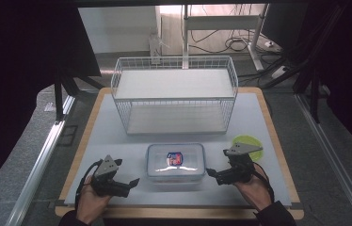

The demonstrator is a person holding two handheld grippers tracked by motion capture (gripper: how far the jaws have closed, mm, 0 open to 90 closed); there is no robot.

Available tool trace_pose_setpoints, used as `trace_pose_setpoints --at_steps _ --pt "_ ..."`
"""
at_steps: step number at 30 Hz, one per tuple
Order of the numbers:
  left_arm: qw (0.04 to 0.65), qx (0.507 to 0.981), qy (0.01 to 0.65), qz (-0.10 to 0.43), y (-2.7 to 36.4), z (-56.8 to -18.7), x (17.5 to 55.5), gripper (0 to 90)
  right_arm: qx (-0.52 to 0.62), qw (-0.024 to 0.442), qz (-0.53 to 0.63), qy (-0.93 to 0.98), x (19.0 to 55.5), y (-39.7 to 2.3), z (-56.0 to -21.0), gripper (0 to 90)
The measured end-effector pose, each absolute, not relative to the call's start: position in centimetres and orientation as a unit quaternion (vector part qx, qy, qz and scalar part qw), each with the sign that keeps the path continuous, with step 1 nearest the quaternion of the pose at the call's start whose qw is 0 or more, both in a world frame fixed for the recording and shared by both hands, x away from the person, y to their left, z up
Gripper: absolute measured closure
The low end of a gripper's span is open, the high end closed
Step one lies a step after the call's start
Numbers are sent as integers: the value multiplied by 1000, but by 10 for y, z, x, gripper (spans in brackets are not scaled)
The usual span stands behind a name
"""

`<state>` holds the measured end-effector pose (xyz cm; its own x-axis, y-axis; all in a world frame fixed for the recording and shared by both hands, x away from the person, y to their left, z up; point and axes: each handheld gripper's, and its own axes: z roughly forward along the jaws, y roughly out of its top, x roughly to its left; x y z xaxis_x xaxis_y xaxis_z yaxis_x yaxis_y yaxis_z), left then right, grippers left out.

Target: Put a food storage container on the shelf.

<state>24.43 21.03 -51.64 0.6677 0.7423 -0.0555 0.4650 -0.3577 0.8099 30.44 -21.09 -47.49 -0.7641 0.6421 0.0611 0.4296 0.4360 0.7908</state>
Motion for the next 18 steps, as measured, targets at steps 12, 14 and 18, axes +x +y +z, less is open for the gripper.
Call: trace_pose_setpoints --at_steps 12,14,18 --pt "451 797 382 124 201 -507 270 20 323 116 427 836 311 -193 -472 0" --pt "453 798 381 116 198 -506 276 16 323 110 424 839 313 -189 -471 0" --pt "449 804 376 102 189 -506 287 5 319 89 421 845 319 -183 -471 0"
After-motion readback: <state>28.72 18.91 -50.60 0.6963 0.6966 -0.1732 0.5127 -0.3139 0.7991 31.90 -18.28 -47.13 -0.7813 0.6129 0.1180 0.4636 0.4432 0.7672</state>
